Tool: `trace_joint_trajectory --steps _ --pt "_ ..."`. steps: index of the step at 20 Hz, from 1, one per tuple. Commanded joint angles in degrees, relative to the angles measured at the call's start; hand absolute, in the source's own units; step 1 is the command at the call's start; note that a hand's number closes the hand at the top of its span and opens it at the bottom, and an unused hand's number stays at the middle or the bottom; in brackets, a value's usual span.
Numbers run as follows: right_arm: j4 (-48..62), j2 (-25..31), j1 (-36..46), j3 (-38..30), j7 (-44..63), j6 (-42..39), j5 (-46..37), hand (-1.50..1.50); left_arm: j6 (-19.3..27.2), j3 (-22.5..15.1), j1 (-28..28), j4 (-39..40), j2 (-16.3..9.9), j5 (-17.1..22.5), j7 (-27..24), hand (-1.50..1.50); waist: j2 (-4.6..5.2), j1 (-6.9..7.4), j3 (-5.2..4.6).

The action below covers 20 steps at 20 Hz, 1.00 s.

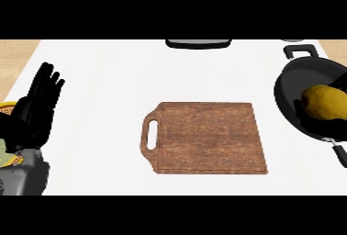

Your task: Pick the lemon from the cutting board and place it in the pot

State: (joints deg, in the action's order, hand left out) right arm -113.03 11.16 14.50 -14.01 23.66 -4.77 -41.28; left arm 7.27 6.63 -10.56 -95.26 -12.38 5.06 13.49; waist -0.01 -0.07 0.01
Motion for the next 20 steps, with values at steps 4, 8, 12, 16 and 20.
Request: trace_joint_trajectory --steps 4,8,12,16,20 --pt "17.51 1.65 5.86 -8.7 -9.75 6.25 8.54 1.5 0.16 -1.71 0.89 0.94 2.13 -1.46 -1.75 0.0 0.19 0.49 0.03" --pt "21.76 11.02 2.28 -6.19 -13.53 10.82 -9.66 1.5 -0.57 -0.01 -1.09 1.2 0.46 -0.27 -0.31 0.0 0.64 1.0 -0.01" --pt "35.22 13.13 5.81 -6.86 -16.25 17.79 -14.97 1.5 -0.8 -0.01 -2.04 -0.12 0.12 0.07 1.34 0.0 0.44 1.41 0.04" --pt "53.21 15.52 11.32 -9.94 -26.16 24.08 -10.9 1.5 -0.51 0.01 -1.78 1.29 0.75 -0.68 0.11 0.0 0.42 1.16 0.07" --pt "66.78 15.87 17.53 -10.77 -30.2 26.51 -9.26 1.5 1.19 -0.87 -4.42 3.33 1.8 -2.58 -0.03 0.0 0.5 1.17 0.09"
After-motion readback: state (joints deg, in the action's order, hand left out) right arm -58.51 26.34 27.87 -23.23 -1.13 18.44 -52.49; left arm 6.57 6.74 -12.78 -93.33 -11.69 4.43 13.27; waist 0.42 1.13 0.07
